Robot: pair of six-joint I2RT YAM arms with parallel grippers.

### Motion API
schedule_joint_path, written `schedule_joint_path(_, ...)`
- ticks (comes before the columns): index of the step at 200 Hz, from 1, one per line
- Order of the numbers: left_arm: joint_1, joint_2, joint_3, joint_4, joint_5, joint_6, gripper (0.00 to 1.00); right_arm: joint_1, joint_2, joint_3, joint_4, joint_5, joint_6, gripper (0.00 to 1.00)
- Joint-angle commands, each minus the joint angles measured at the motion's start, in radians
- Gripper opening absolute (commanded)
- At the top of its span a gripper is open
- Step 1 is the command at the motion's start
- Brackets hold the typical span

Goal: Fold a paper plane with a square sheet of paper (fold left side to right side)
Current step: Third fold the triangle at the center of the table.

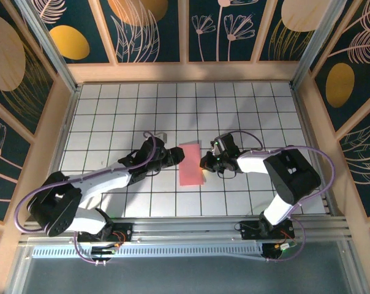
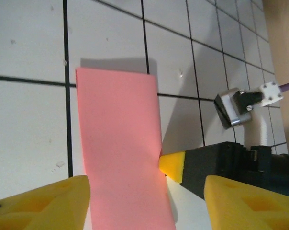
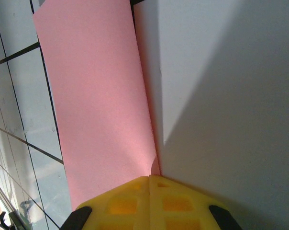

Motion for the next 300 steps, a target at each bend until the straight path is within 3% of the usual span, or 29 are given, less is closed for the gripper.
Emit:
schedule_joint_path(1,0.002,0.043,0.027,-0.020,0.070,-0.023,0.59,0.008,0.014,-0.004,-0.043,0.040,-0.026,0.00)
schedule_joint_path(131,0.004,0.225,0.067,-0.044,0.188,-0.033,0.48,0.008,-0.002,-0.017,-0.039,0.046,-0.027,0.00)
schedule_joint_path(208,0.004,0.269,0.080,-0.058,0.197,-0.012,0.45,0.008,0.002,-0.011,-0.043,0.046,-0.029,0.00)
schedule_joint_path(300,0.004,0.263,0.110,-0.146,0.147,0.012,0.49,0.008,0.010,-0.002,-0.049,0.046,-0.032,0.00)
